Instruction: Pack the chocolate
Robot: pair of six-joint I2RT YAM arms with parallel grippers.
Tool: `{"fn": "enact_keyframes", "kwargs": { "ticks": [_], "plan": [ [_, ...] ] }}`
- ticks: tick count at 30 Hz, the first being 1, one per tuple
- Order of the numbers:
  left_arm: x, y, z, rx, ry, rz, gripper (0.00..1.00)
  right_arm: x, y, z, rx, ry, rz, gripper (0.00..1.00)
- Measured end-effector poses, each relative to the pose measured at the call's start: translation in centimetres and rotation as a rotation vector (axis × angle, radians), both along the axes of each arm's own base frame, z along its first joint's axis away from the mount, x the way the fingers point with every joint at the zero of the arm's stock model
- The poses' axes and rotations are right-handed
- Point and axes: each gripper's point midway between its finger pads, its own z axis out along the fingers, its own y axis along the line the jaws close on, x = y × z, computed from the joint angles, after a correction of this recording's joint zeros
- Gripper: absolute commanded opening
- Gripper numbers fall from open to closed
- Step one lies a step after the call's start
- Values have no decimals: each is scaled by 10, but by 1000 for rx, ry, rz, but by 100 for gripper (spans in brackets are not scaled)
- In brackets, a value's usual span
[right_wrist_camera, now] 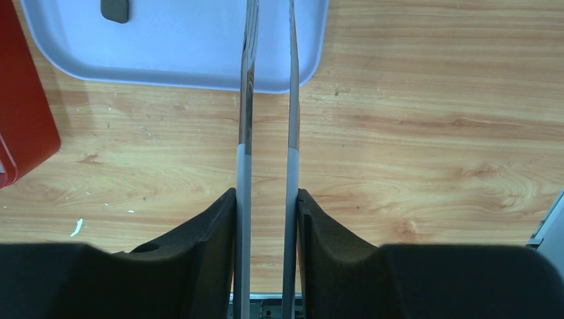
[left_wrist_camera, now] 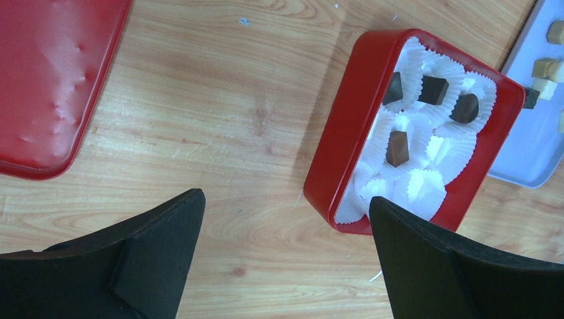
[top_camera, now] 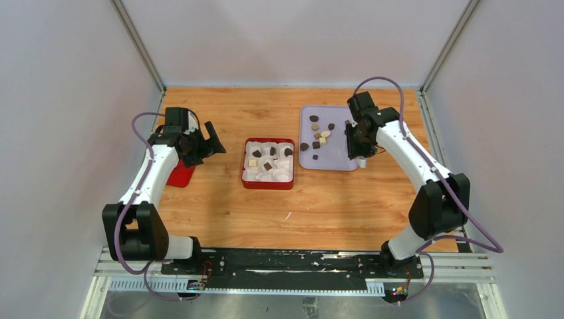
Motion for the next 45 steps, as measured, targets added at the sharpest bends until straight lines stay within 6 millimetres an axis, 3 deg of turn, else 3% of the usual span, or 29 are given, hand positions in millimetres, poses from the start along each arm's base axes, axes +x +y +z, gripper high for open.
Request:
{"fn": "enact_keyframes", "kwargs": {
  "ticks": [18,29,33,36,39,43,45],
  "plan": [
    [-1,0,2,0,-4,0,100,16,-16,-40,-76,81,1,44],
    [-1,0,2,0,-4,0,100,33,-14,-43,-83,73,18,45],
    [-1,0,2,1,-4,1,100,34,-14,-48,-85,86,30,37],
    [-1,0,3,1,-6,1,100,32,-12,-50,-71,98,44,24],
    [-1,0,3,1,-8,2,100,29,-7,-50,-44,113,59,20],
    [-1,0,4,-4,-9,7,100,24,-1,-50,-12,133,74,0],
    [0,0,4,-6,-10,10,100,22,0,-49,-2,138,77,0]
  ]
}}
